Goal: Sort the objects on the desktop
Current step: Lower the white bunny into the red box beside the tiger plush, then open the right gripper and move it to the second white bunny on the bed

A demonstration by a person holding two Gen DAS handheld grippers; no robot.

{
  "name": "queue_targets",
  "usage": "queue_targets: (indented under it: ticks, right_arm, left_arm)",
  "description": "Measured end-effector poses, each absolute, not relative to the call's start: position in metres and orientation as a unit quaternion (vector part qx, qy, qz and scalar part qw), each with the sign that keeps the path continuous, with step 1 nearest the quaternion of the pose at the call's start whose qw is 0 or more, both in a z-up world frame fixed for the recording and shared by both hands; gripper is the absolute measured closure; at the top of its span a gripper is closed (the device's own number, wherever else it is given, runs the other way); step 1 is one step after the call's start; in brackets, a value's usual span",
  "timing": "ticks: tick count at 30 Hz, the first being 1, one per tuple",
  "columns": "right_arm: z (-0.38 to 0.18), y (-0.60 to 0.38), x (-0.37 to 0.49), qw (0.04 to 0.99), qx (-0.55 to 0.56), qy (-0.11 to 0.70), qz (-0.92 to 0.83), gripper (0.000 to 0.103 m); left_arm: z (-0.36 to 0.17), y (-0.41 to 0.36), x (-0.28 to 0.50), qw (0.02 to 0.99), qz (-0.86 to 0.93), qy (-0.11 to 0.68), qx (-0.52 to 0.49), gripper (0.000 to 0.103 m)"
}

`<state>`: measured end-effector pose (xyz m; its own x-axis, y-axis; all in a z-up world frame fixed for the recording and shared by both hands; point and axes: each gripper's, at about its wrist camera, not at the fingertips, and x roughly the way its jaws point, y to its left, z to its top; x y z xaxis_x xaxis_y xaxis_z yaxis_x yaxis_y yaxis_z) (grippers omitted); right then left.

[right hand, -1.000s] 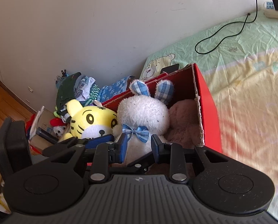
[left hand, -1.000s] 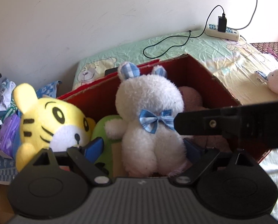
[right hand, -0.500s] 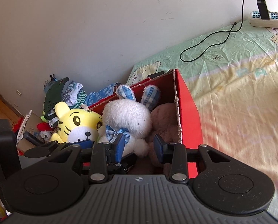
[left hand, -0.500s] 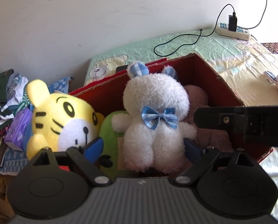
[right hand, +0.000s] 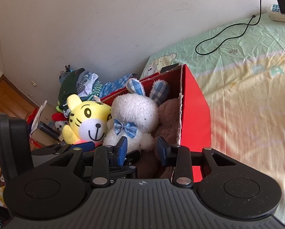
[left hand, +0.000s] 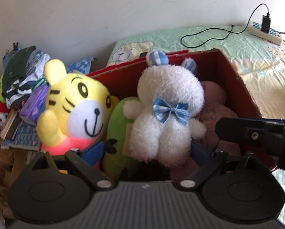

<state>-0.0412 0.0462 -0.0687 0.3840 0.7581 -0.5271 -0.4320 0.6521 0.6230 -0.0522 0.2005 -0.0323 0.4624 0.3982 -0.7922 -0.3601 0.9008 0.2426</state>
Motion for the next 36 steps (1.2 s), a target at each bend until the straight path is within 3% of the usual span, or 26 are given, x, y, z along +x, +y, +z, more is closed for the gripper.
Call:
queue_targets:
  ticks: [20, 27, 36]
  right_arm:
    - [-0.070, 0.047, -0.052, 0.822, 0.139, 0.375, 0.404, 0.067]
    - [-0.067, 0.028, -0.053, 0.817, 0.172, 0.368, 0.409, 0.065]
    - [-0.059, -0.062, -0.066, 0.855, 0.198, 0.319, 0.356, 0.059]
  left_arm:
    - [-0.038, 0.199, -0.069, 0.840, 0.258, 0.476, -0.035, 0.002]
    - [-0.027, 0.193, -0.086, 0.870, 0.249, 0.425, -0.021, 0.003]
    - [0.040, 0.144, -0.097, 0.932, 0.155, 0.327, -0.010, 0.002]
